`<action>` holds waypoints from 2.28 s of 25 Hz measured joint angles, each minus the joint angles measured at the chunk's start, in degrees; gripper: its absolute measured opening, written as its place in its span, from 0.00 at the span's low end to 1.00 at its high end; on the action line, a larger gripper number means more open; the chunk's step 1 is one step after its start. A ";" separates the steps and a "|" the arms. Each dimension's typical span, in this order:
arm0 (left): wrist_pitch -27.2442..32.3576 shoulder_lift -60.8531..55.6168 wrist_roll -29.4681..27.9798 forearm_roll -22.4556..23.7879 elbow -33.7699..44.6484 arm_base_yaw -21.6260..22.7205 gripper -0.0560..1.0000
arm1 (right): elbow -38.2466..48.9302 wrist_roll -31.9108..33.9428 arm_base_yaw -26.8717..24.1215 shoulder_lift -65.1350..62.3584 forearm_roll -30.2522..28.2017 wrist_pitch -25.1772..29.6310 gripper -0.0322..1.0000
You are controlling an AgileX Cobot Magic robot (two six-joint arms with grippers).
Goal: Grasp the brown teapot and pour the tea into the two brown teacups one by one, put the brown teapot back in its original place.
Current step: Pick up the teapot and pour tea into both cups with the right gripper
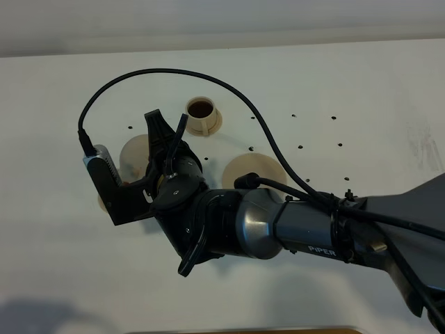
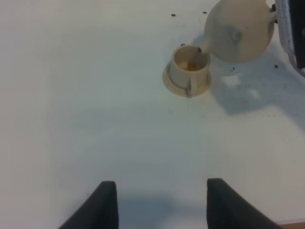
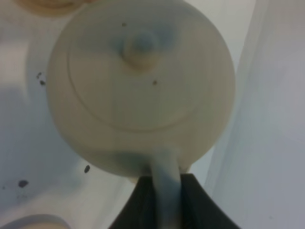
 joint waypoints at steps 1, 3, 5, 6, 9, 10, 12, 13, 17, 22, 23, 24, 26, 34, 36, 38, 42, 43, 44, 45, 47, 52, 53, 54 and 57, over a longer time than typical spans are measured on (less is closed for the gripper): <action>0.00 0.00 0.00 0.00 0.00 0.00 0.52 | 0.00 0.00 0.03 0.00 -0.06 0.00 0.11; 0.00 0.00 0.05 0.00 0.00 0.00 0.52 | 0.00 0.00 0.08 0.00 -0.06 0.23 0.11; 0.00 0.00 0.13 0.00 0.00 0.00 0.52 | 0.00 -0.04 0.08 0.00 -0.13 0.56 0.11; 0.00 0.00 0.13 0.00 0.00 0.00 0.52 | 0.00 -0.04 0.08 0.00 -0.13 0.72 0.11; 0.00 0.00 0.13 0.00 0.00 0.00 0.52 | 0.00 -0.04 0.08 0.00 -0.31 1.04 0.11; 0.00 0.00 0.13 0.00 0.00 0.00 0.52 | 0.00 -0.04 0.08 0.00 -0.38 1.04 0.11; 0.00 0.00 0.13 0.00 0.00 0.00 0.52 | 0.00 -0.04 0.08 0.00 -0.50 1.04 0.11; 0.00 0.00 0.13 0.00 0.00 0.00 0.52 | 0.00 -0.04 0.08 0.00 -0.50 1.09 0.11; 0.00 0.00 0.13 0.00 0.00 0.00 0.52 | 0.00 -0.04 0.58 0.00 -0.50 1.34 0.11; 0.00 0.00 0.13 0.00 0.00 0.00 0.52 | 0.00 -0.51 0.65 0.00 -0.50 1.32 0.11; 0.00 0.00 0.13 0.00 0.00 0.00 0.52 | 0.00 -0.69 0.65 0.00 -0.50 1.32 0.11; 0.00 0.00 0.13 0.00 0.00 0.00 0.52 | 0.00 -0.77 0.65 0.00 -0.50 1.38 0.11; 0.00 0.00 0.03 0.00 0.00 0.00 0.52 | 0.00 -1.03 0.65 0.00 -0.50 1.58 0.11; 0.00 0.00 0.03 0.00 0.00 0.00 0.52 | 0.00 -1.46 0.65 0.00 -0.50 2.51 0.11; 0.00 0.00 0.03 0.00 0.00 0.00 0.52 | 0.00 -1.79 0.65 0.00 -0.50 2.88 0.11; 0.00 0.00 0.03 0.00 0.00 0.00 0.52 | 0.00 -2.01 0.65 0.00 -0.50 2.99 0.11; 0.00 0.00 0.03 0.00 0.00 0.00 0.52 | 0.00 -2.14 0.76 0.00 -0.64 3.42 0.11; 0.00 0.00 0.03 0.00 0.00 0.00 0.52 | 0.00 -2.14 0.97 0.00 -0.85 3.61 0.11; 0.00 0.00 0.03 0.00 0.00 0.00 0.52 | 0.00 -2.20 1.08 0.00 -1.06 3.69 0.11; 0.00 0.00 0.03 0.00 0.00 0.00 0.52 | 0.00 -2.19 1.14 0.00 -1.20 3.69 0.11; 0.00 0.00 0.03 0.00 0.00 0.00 0.52 | 0.00 -2.19 1.20 0.00 -1.36 3.75 0.11; 0.00 0.00 0.08 0.00 0.00 0.00 0.52 | 0.00 -2.19 1.20 0.00 -1.59 3.79 0.11; 0.00 0.00 0.08 0.00 0.00 0.00 0.52 | 0.00 -2.19 1.20 0.00 -1.59 3.79 0.11; 0.00 0.00 0.08 0.00 0.00 0.00 0.52 | 0.00 -2.19 1.20 0.00 -1.59 3.79 0.11; 0.00 0.00 0.08 0.00 0.00 0.00 0.52 | 0.00 -2.32 1.20 0.00 -2.06 3.79 0.11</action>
